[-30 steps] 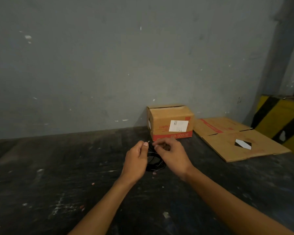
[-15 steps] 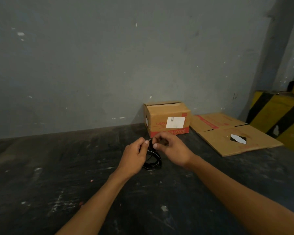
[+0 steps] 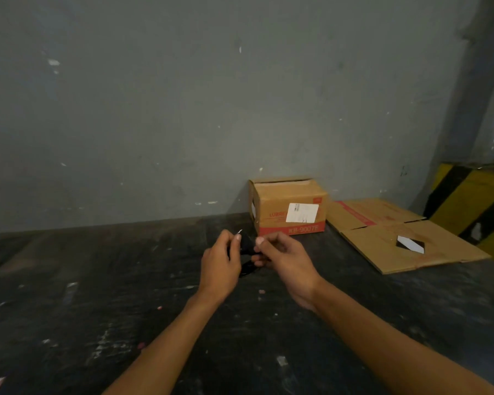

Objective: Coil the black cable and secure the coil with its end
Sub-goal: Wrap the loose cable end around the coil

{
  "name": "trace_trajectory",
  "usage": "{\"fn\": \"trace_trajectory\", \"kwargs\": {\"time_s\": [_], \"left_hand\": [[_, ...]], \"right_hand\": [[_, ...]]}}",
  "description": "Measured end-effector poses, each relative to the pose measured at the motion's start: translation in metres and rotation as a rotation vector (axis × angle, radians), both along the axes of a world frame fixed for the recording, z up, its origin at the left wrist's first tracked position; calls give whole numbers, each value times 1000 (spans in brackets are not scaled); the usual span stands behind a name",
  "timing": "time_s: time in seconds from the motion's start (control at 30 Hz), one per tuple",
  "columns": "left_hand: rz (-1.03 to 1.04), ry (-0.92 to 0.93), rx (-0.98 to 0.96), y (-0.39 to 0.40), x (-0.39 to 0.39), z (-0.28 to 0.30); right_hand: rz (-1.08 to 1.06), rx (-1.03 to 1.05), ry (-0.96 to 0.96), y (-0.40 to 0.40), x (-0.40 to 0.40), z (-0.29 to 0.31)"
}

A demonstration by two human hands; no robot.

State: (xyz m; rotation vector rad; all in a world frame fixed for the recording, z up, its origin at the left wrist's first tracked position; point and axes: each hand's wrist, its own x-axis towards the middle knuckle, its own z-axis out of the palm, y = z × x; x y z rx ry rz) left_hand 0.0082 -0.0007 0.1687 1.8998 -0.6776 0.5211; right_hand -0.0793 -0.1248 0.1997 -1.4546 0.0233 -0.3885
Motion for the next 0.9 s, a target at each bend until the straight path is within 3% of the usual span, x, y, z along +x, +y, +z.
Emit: {"fn": "trace_trajectory", "kwargs": {"time_s": [0.2,0.33,0.47,0.7,0.9], "left_hand": [[-15,-257,169,-2,-6,6],[-24,-299,187,-1,-3,9],[-56,-214,73,-4,0,5],[5,68,-305,-14,3,3],[-111,73,-371,-21,-9,3]], "right_hand": [[-162,-97,175,1,13,-3],[-161,-188,188,-5,12,2],[-151,-51,209,-5,10,1],[-68,333,462,8,2,-19],[-145,442,532,15,13,-19]]}}
